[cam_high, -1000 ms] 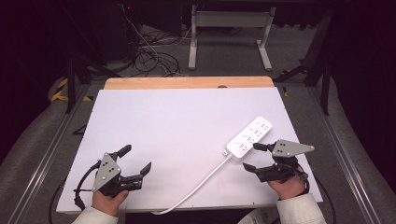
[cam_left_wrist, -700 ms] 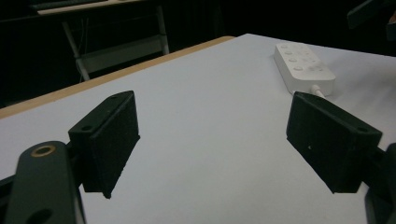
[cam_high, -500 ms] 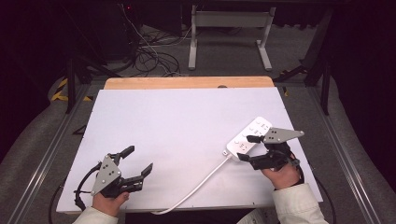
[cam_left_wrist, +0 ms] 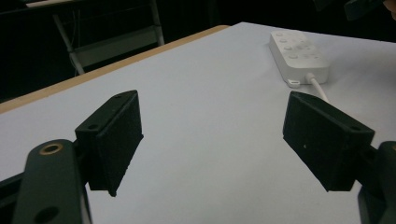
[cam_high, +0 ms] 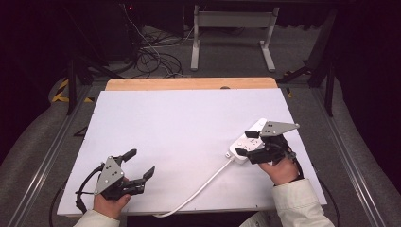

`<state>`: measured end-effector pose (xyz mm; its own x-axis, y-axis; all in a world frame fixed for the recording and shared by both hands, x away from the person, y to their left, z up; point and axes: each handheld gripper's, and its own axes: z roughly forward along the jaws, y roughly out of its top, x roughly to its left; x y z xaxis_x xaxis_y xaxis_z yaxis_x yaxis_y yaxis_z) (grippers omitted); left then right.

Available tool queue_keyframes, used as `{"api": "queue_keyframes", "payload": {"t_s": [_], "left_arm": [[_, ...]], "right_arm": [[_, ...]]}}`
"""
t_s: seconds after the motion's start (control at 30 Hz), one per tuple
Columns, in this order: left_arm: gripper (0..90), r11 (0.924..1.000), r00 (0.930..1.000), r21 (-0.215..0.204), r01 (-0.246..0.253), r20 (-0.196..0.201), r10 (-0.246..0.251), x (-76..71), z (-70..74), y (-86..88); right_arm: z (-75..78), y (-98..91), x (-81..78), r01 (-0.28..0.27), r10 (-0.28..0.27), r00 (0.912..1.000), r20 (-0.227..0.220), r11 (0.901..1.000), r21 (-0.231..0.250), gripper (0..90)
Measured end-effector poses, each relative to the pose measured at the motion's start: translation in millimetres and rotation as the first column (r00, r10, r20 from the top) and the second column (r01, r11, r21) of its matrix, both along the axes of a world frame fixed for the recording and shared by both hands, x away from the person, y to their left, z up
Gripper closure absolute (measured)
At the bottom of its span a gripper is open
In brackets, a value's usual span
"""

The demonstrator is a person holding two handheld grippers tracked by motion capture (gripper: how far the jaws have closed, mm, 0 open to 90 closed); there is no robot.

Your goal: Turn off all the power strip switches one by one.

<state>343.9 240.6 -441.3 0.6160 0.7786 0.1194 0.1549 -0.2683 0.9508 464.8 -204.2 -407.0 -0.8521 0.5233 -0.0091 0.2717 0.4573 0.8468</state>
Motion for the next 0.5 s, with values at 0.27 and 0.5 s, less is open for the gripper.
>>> {"api": "queue_keyframes", "payload": {"t_s": [0.27,0.5], "left_arm": [[21.6,0.9992,0.9998,0.04,-0.004,0.02,0.003,-1.9,0.3,-2.2],[21.1,0.9995,0.9998,0.031,-0.011,0.018,0.01,-3.4,0.8,-1.6]], "right_arm": [[-0.1,5.0,4.1,0.015,-0.015,0.9999,0.002,0.9995,-0.029,32.6],[4.0,9.5,0.4,0.067,-0.06,0.9963,0.061,0.9921,-0.106,58.6]]}}
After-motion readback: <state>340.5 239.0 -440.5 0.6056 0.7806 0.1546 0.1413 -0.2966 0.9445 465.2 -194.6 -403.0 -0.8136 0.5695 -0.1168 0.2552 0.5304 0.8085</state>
